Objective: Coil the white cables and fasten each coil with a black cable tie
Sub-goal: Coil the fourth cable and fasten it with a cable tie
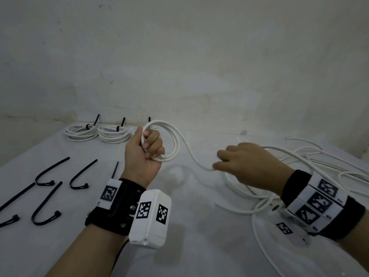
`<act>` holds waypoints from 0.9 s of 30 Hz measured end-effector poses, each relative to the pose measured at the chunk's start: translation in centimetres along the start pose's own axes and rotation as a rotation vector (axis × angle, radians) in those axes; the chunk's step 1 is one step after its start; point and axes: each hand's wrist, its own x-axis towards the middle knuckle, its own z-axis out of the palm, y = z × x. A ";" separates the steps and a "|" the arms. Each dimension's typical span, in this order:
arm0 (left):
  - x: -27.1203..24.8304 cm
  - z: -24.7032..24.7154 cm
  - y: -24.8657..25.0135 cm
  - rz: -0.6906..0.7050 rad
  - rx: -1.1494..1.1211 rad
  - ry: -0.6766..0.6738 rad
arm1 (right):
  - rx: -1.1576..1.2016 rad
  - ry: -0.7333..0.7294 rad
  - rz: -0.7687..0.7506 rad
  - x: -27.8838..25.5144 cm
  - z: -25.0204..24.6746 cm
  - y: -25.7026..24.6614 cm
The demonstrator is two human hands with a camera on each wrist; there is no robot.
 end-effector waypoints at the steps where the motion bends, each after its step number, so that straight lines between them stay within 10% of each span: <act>1: 0.0 0.0 0.0 0.000 0.020 0.010 | 0.027 0.004 -0.052 0.3 -0.5 -0.6; 16: -1.3 1.7 -3.3 -0.288 0.295 -0.073 | 0.772 0.097 0.141 4.4 -5.2 -0.8; 27: -1.9 1.9 -3.7 -0.386 0.370 -0.194 | 0.772 0.227 0.451 4.8 -2.1 -0.2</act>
